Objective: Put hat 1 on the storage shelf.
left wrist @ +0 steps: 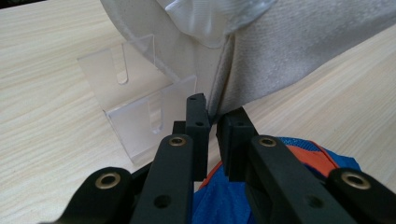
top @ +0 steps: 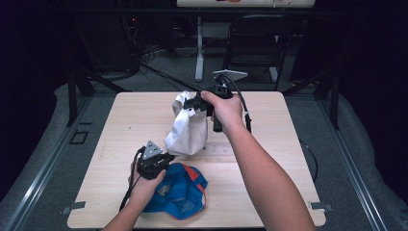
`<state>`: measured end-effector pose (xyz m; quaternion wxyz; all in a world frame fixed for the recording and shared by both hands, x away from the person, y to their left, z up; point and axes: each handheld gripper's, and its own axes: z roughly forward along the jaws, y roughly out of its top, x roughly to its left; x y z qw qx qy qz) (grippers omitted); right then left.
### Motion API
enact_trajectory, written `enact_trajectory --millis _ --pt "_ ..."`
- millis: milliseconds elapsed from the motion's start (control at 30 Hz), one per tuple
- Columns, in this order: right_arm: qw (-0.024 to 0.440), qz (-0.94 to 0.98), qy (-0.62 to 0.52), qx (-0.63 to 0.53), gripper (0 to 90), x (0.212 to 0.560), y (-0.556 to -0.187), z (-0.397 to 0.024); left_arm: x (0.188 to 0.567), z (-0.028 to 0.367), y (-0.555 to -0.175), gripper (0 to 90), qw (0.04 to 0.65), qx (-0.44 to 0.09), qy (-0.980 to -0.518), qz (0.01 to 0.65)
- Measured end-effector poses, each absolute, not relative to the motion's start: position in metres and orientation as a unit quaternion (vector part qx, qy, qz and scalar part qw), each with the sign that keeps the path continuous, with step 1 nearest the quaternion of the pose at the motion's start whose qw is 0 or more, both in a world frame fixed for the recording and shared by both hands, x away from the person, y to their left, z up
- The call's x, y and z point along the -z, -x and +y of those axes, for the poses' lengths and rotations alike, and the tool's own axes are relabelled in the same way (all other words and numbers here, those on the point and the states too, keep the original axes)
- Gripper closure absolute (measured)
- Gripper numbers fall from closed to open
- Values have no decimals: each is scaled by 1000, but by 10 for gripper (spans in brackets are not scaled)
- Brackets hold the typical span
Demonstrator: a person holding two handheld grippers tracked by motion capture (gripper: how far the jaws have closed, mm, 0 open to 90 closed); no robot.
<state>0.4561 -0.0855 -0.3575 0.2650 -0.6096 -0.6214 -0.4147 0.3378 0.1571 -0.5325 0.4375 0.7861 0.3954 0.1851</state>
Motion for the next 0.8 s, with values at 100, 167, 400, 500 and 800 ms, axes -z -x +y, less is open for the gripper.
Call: enact_trajectory --millis 100,167,400,500,800 --pt "263 -619 612 416 811 360 -457 -88 533 157 -338 833 438 -186 -785 396" --pt "264 -615 614 419 808 361 -457 -89 533 157 -338 831 437 -187 -785 397" --pt "256 -618 613 420 774 360 -455 -96 530 159 -336 786 439 -185 -784 398" --pt "249 -615 616 424 756 356 -454 -101 528 161 -335 743 440 -182 -783 401" --pt "215 -622 623 423 717 343 -443 -128 522 169 -325 647 446 -187 -779 398"
